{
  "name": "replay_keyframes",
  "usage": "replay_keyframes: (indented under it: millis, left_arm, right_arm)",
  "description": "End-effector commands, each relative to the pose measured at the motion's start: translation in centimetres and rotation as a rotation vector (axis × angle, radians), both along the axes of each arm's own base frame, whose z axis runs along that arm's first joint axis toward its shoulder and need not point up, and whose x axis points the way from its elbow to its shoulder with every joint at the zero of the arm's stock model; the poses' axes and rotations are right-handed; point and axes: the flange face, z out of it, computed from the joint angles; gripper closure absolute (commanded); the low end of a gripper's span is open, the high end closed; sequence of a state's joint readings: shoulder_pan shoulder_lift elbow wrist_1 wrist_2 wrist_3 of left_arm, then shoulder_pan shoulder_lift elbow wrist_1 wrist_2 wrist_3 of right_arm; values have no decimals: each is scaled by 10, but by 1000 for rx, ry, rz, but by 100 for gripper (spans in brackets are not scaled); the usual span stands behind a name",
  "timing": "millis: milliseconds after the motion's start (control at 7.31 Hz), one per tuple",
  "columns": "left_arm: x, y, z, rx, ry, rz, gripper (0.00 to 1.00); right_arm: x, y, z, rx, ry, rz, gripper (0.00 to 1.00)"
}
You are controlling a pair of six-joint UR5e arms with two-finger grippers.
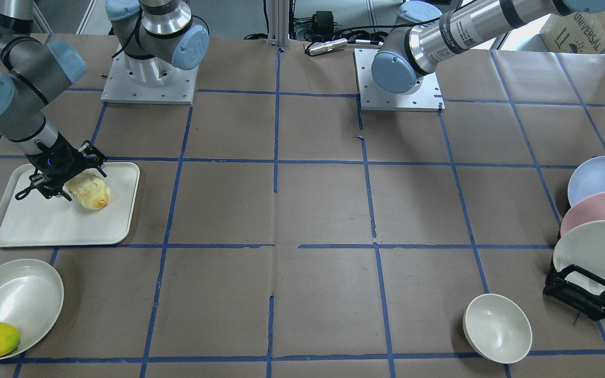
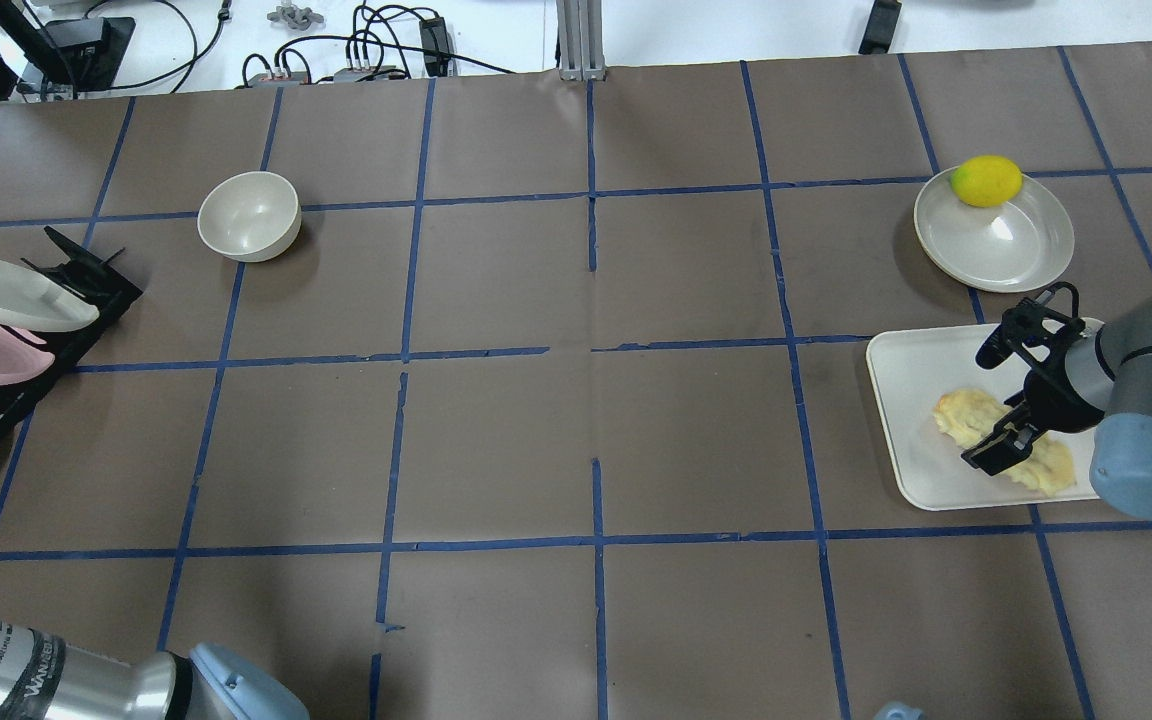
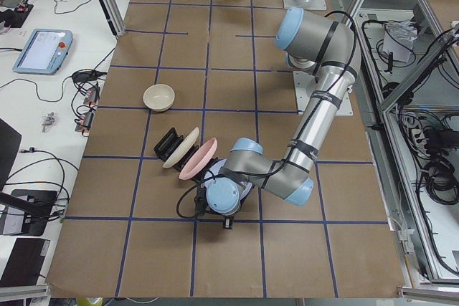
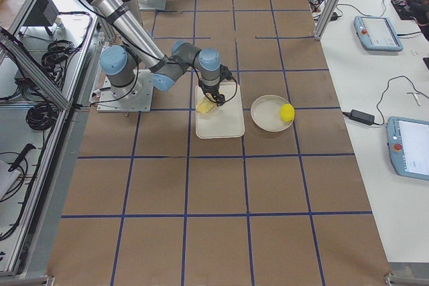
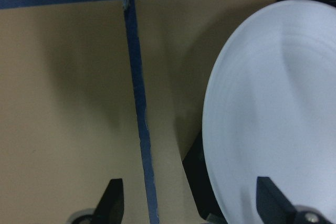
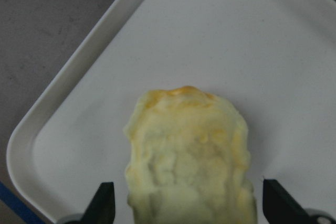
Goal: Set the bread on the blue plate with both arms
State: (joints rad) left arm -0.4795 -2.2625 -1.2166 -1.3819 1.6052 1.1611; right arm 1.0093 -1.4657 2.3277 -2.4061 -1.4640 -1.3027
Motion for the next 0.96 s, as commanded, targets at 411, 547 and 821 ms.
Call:
replay_keyframes:
  millis: [411, 547, 821]
  left_arm:
    - [1, -8, -15, -24, 40, 15, 55]
    - [0, -9, -14, -20, 50, 14, 60]
    - [-9, -24, 1, -10, 62, -3, 65]
  right_arm:
    - [-5, 0, 21, -10, 60, -44, 96]
    - [12, -2, 36, -36, 72, -25, 97]
    - [66, -30, 69, -52, 75, -52, 97]
